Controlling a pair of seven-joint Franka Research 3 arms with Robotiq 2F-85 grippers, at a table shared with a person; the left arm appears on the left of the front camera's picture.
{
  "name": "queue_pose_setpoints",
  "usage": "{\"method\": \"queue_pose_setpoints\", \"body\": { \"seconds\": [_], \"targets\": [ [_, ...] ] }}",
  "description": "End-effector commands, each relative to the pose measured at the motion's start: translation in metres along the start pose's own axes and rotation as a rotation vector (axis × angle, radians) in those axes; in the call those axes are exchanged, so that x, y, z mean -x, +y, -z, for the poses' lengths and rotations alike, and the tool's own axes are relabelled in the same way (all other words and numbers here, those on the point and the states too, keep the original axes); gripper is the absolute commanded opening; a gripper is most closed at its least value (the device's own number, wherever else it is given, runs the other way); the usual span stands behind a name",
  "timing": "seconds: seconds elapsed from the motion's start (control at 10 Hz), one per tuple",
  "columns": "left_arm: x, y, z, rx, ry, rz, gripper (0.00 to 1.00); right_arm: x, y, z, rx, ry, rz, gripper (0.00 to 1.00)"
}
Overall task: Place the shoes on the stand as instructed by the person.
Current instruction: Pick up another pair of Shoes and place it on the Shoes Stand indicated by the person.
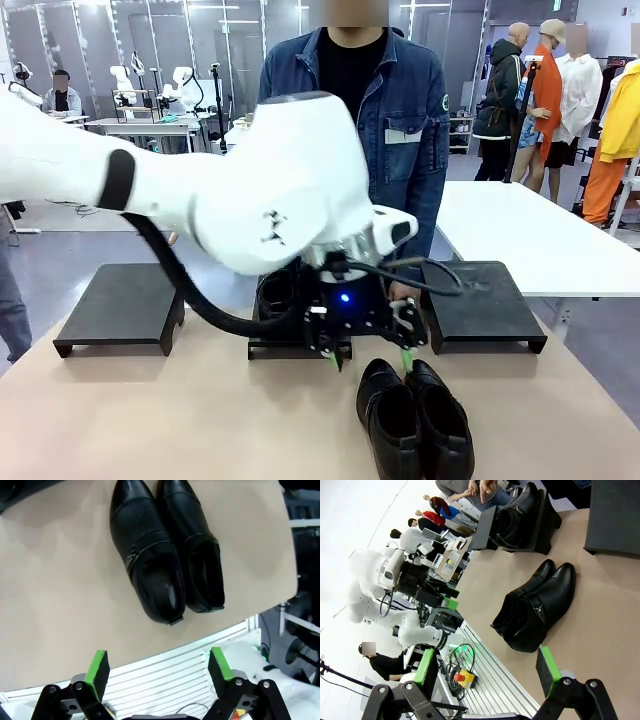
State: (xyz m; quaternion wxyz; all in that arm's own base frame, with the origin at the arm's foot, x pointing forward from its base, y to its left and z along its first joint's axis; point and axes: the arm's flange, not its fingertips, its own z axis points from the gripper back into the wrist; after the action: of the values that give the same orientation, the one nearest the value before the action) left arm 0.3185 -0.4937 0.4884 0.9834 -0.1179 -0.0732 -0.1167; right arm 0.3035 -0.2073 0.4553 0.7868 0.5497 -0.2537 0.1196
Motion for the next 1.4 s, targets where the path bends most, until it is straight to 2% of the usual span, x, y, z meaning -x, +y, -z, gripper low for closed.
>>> {"method": "queue_pose_setpoints", "body": {
  "seconds": [0.0,0.4,0.7,1.3],
  "targets": [
    [-0.012,-0.039,0.023,-0.02,-0.046,-0.054,1.0,0.0,0.001,-0.001,-0.008,-0.007,-0.012,1.0],
    [-0.029,-0.06,0.055,-0.057,-0.048,-0.091,1.0,0.0,0.001,-0.001,-0.008,-0.007,-0.012,1.0],
    [-0.029,-0.074,0.089,-0.096,-0.047,-0.071,1.0,0.0,0.001,-0.001,-0.008,-0.007,-0.012,1.0],
    [-0.037,-0.066,0.151,-0.171,-0.016,-0.134,1.0,0.0,0.001,-0.001,-0.008,-0.007,-0.012,1.0]
  ]
}}
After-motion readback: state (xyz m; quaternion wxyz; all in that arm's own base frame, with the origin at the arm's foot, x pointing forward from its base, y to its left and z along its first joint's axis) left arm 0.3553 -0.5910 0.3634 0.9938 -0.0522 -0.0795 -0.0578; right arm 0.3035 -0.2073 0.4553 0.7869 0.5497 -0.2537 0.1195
